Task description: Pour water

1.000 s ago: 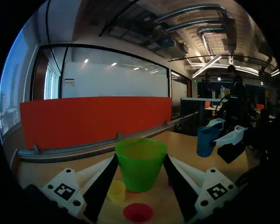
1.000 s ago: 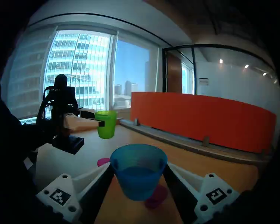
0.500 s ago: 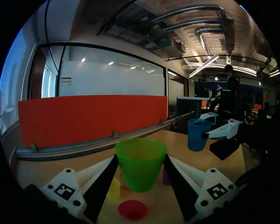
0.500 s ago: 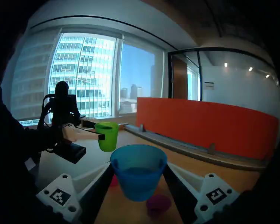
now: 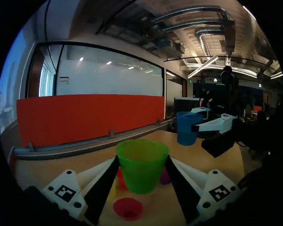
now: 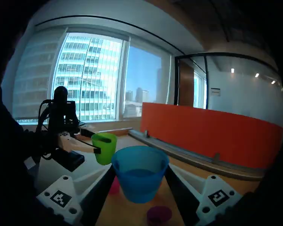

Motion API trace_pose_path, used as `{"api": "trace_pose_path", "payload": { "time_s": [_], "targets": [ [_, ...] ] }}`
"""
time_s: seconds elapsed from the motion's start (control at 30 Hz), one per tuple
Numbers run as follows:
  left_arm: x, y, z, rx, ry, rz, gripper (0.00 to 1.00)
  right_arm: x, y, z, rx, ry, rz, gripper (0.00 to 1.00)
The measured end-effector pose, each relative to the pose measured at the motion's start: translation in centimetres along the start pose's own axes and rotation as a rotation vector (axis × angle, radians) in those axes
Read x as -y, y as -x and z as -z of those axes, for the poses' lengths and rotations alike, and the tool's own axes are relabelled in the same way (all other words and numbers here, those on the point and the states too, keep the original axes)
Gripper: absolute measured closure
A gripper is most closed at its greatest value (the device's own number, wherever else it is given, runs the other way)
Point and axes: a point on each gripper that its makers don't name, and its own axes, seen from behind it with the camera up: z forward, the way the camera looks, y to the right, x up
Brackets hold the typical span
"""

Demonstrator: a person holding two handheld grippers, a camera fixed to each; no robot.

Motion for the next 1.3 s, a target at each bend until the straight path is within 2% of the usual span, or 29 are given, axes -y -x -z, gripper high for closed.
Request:
{"api": "trace_pose_path", "payload": {
  "time_s": [0.27,0.6,0.9,1.3],
  "targets": [
    [-0.5,0.5,0.0,0.004,0.017,0.002,0.15,0.2,-0.9,-0.8,-0.002,-0.014,0.041,0.11],
    [-1.4,0.9,0.3,0.006,0.044,0.009,0.14,0.4,-2.7,-1.7,-0.018,-0.028,0.121,0.11],
    [-2.4,0.9,0.4,0.003,0.069,0.004,0.15,0.1,-4.1,-2.6,-0.026,-0.027,0.231,0.11],
    [-3.2,0.7,0.7,0.001,0.083,0.003,0.15,0.0,-6.0,-3.6,-0.04,-0.032,0.316,0.11]
  ]
}}
